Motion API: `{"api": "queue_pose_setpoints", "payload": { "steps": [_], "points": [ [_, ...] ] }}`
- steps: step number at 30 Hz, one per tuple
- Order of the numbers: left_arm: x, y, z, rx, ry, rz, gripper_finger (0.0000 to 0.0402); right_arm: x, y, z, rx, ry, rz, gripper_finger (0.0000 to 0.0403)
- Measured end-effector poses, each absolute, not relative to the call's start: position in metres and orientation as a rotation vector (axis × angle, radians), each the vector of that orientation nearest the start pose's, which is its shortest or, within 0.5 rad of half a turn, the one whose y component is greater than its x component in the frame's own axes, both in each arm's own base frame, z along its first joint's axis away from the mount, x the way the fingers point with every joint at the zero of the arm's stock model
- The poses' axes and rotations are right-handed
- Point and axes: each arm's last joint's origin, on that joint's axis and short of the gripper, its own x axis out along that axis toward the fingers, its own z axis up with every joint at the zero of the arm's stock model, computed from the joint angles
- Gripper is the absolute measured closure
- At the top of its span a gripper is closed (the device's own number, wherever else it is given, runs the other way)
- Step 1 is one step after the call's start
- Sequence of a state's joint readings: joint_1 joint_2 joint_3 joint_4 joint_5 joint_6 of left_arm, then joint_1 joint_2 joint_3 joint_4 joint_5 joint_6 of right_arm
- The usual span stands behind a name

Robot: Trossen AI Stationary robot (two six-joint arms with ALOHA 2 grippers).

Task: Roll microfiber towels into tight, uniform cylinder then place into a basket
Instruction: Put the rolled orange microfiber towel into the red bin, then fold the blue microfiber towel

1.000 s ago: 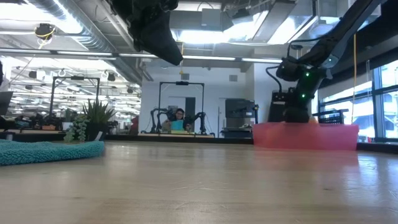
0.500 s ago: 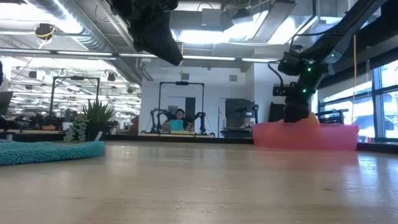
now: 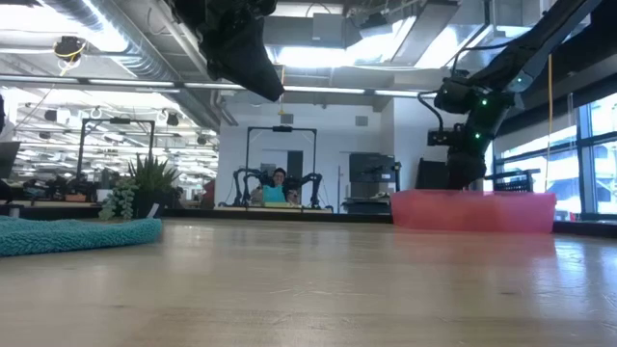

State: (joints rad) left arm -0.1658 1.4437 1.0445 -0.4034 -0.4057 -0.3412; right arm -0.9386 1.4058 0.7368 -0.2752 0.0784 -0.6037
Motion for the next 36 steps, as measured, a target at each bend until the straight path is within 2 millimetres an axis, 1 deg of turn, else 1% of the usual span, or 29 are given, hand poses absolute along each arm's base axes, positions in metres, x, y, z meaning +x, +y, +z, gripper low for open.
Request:
{"api": "queue_pose_setpoints", "payload": {
  "steps": [3,6,9,12,14,17,21,25,28,32,36],
  "points": [
    [0.299,-0.038,0.258,-0.096,0.721,0.354,0.0306,0.156,-0.208,0.19,-0.097,1.063,-0.621,0.0131],
    [0.299,-0.038,0.258,-0.096,0.721,0.354,0.0306,0.157,-0.201,0.196,-0.043,0.976,-0.52,0.0131],
    [0.299,-0.038,0.258,-0.096,0.721,0.354,0.0306,0.158,-0.197,0.197,0.064,0.903,-0.433,0.0131],
    [0.299,-0.038,0.258,-0.096,0.721,0.354,0.0306,0.159,-0.192,0.196,0.152,0.867,-0.363,0.0131],
    [0.299,-0.038,0.257,-0.095,0.723,0.354,0.0306,0.163,-0.188,0.197,0.149,0.858,-0.334,0.0131],
    [0.298,-0.038,0.256,-0.124,0.731,0.369,0.0306,0.172,-0.179,0.202,0.083,0.858,-0.361,0.0131],
    [0.292,-0.041,0.252,-0.165,0.783,0.398,0.0306,0.184,-0.158,0.215,-0.006,0.849,-0.379,0.0131],
    [0.284,-0.049,0.247,-0.231,0.847,0.435,0.0306,0.195,-0.131,0.228,-0.05,0.796,-0.318,0.0131],
    [0.275,-0.06,0.243,-0.294,0.898,0.475,0.0306,0.204,-0.111,0.232,-0.069,0.772,-0.248,0.0131],
    [0.26,-0.078,0.238,-0.397,0.966,0.548,0.0306,0.217,-0.084,0.232,-0.083,0.759,-0.138,0.0131],
    [0.248,-0.098,0.227,-0.471,1.034,0.616,0.0306,0.229,-0.056,0.232,-0.114,0.731,-0.027,0.0131]
  ]
}}
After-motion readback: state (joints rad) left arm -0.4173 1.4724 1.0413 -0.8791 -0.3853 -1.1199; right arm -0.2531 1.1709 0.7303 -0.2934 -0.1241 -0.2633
